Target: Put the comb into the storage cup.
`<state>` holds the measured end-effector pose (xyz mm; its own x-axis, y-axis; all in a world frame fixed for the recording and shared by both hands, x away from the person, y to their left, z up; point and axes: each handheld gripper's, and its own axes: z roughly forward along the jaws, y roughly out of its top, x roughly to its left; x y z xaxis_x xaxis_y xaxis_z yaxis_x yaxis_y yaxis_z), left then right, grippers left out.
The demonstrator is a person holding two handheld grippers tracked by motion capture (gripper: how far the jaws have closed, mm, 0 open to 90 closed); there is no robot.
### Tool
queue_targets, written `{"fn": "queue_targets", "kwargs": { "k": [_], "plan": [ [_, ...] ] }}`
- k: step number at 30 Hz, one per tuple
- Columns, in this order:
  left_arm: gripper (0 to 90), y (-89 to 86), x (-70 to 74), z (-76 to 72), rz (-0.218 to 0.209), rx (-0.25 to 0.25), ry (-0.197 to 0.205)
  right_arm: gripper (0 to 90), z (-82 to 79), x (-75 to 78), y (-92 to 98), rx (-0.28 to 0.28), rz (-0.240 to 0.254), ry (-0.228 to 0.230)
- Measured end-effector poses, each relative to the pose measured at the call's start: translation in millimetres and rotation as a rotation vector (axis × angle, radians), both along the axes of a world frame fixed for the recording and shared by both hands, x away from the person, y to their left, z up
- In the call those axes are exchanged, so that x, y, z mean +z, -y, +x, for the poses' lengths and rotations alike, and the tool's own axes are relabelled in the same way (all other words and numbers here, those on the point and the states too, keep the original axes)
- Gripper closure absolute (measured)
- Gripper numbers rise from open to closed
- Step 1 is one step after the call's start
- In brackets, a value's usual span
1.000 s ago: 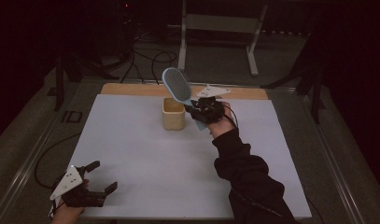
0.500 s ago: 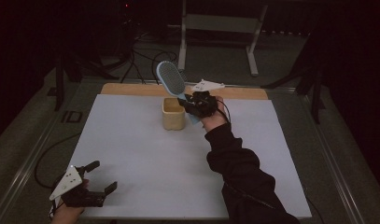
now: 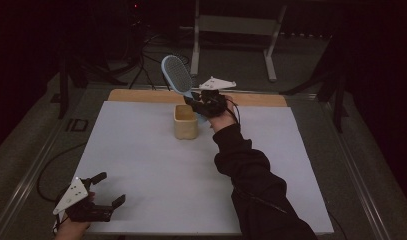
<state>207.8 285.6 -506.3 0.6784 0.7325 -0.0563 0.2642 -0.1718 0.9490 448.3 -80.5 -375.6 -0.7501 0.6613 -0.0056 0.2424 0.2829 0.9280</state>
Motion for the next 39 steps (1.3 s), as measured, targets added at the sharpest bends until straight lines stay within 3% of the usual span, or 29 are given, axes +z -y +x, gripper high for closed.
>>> {"fn": "queue_targets", "kwargs": {
  "k": [14, 18, 21, 30, 39],
  "plan": [
    [0.0, -1.3, 0.1, 0.2, -0.01, -0.001, 0.0, 70.0, 17.9, 4.1, -23.7, 0.0, 0.038, 0.038],
    [0.0, -1.9, 0.1, 0.1, -0.014, -0.002, -0.001, 70.0, 21.3, 5.3, -28.2, -0.026, 0.06, 0.086],
    [0.0, -2.1, 0.1, 0.1, -0.014, -0.002, -0.002, 70.0, 23.9, 5.9, -28.7, -0.037, 0.089, 0.098],
    [0.0, -2.5, -0.2, 0.4, -0.019, -0.002, -0.003, 70.0, 36.5, -6.0, -27.1, -0.048, 0.139, 0.082],
    [0.0, -2.6, -0.3, 0.2, -0.017, -0.005, -0.002, 70.0, 43.9, -24.4, -29.0, -0.044, 0.132, 0.065]
  ]
}}
